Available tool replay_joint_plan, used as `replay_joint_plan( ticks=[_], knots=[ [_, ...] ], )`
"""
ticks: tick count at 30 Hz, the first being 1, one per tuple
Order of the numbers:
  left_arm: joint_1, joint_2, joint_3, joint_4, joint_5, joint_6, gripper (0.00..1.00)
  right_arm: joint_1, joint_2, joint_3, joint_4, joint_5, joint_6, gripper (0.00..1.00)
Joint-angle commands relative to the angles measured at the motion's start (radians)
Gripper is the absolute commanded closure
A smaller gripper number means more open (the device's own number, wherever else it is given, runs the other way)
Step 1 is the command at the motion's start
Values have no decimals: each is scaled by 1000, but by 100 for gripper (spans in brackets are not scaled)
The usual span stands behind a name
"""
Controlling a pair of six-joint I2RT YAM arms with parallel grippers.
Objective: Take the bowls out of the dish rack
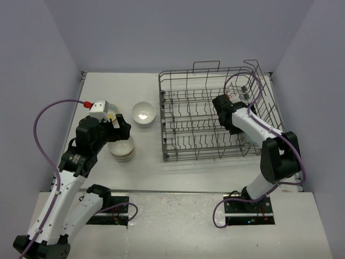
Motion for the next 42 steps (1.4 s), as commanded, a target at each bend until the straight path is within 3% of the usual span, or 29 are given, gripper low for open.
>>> replay_joint_plan(
  ticks=[1,5,24,25,29,35,42],
  knots=[
    [-7,-11,-3,47,19,27,0,-25,-22,78,18,-24,-10,3],
    [-7,-11,-3,49,22,27,0,-43,-39,82,38,-67,-23,4],
    [-18,-10,-4,50,27,29,0,-80,-74,39,76,91,-56,8],
    [-18,-11,-4,50,28,29,0,-82,-77,36,84,94,-60,9],
    [-24,-14,-6,50,27,29,0,-89,-88,11,107,123,-66,34],
    [-28,-25,-6,52,34,30,0,-108,-76,-20,136,120,-79,44],
    [-35,-33,-6,55,41,32,0,-117,-49,-24,125,139,-66,71]
  ],
)
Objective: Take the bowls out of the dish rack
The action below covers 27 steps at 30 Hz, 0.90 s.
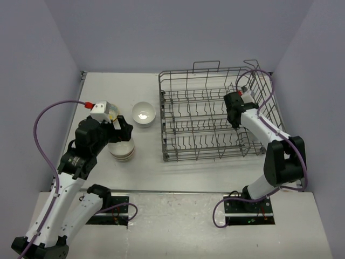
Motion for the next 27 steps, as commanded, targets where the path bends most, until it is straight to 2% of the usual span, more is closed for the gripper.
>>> replay_joint_plan(
  ticks=[1,9,11,22,27],
  knots=[
    [-8,-7,-4,50,18,25,0,-3,2,8,14,54,18,74],
    [-8,-7,-4,51,20,25,0,2,13,36,-9,91,36,92],
    [-8,-5,-4,50,18,25,0,3,13,42,-18,103,42,100],
    [-10,0,-4,50,8,25,0,37,-66,99,-41,161,46,100],
    [-10,-4,3,48,9,22,0,74,-111,175,-26,183,6,100]
  ],
)
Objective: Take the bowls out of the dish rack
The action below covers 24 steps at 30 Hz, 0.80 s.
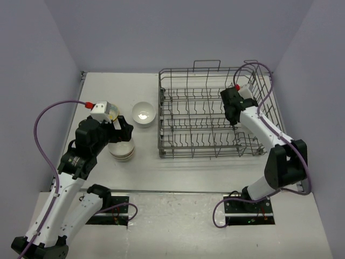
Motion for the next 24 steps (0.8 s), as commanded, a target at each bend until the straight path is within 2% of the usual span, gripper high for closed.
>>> replay_joint_plan(
  ticks=[1,6,8,9,11,12,15,16,17,18,20,22,23,24],
  knots=[
    [-5,-3,5,46,10,23,0,37,-109,120,72,76,-30,100],
    [-5,14,26,32,21,17,0,51,-130,171,191,63,-178,100],
    [-5,26,45,30,50,8,0,67,-135,198,163,22,-163,100],
    [-5,32,75,35,120,-3,0,84,-136,212,131,-10,-103,100],
    [-5,60,112,79,236,-13,0,155,-175,235,104,-197,-35,100],
    [-5,75,152,105,389,-36,0,185,-198,228,119,-273,-23,100],
    [-42,180,235,222,618,-130,0,253,-302,195,178,-595,54,100],
    [-69,241,255,260,624,-145,0,256,-328,180,201,-671,80,100],
    [-141,275,316,260,601,-150,0,256,-356,143,257,-805,118,100],
    [-181,304,345,259,520,-147,0,256,-395,125,280,-869,133,100],
    [-291,399,438,239,446,-129,0,261,-411,105,313,-943,187,100],
    [-364,501,521,137,262,-104,0,262,-394,121,311,-970,210,100],
    [-431,541,616,86,164,-87,0,269,-385,135,288,-975,227,100],
    [-456,612,656,39,-23,-80,0,273,-373,148,279,-986,233,100]
  ],
)
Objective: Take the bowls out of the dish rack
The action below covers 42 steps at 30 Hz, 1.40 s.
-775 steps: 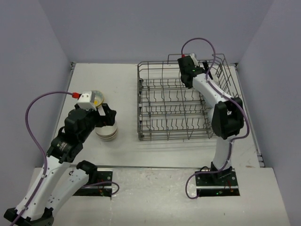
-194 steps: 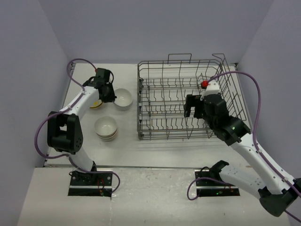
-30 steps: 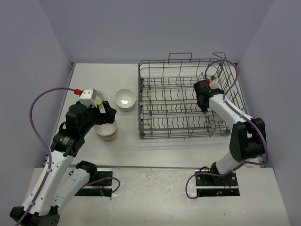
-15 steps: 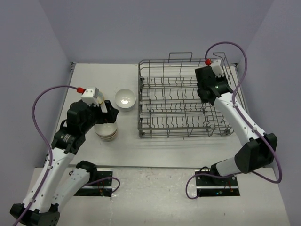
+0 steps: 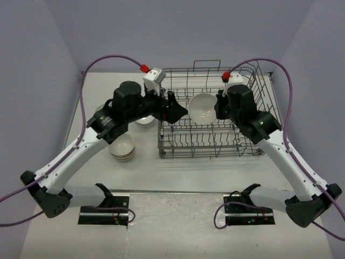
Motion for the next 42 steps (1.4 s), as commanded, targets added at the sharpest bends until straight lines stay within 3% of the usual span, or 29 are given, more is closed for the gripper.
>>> replay_joint_plan(
  ticks=[1,5,8,13,14,16,17,20,21,24,25,26,27,28,31,35,38,42],
  knots=[
    [-100,132,165,-169,-383,29,0,10,27,45,70,-150,98,100],
    [-139,218,219,-228,-539,17,5,16,2,51,69,-176,136,100],
    [-158,266,246,-252,-586,17,17,30,-7,52,52,-141,149,100],
    [-196,364,338,-327,-676,21,41,74,-16,48,24,-44,160,100],
    [-202,388,351,-337,-713,20,52,79,-18,45,26,-37,163,100],
    [-218,407,381,-366,-747,14,61,97,-21,40,23,3,169,100],
    [-222,416,385,-369,-782,10,74,102,-24,37,24,14,172,100],
    [-227,421,388,-383,-811,-9,90,115,-22,31,27,32,179,100],
    [-227,424,389,-390,-827,-17,100,115,-22,31,30,26,183,100],
    [-227,430,397,-416,-856,-25,100,115,-32,22,53,0,184,100],
    [-227,431,398,-423,-885,-35,100,114,-35,17,63,-10,181,97],
    [-227,427,398,-433,-900,-42,100,115,-41,13,66,-14,181,79],
    [-222,422,397,-438,-923,-57,100,114,-47,10,60,-3,187,29],
    [-216,418,397,-439,-926,-65,100,114,-48,9,53,18,187,5],
    [-126,370,383,-447,-872,-86,100,109,-67,16,6,113,166,1],
    [178,301,305,-390,-678,-57,100,74,-154,-24,-31,180,130,1],
    [329,318,300,-386,-548,-23,100,42,-240,-72,-31,174,114,1],
    [413,434,311,-412,-480,-6,100,0,-308,-116,-31,126,91,1]
  ],
)
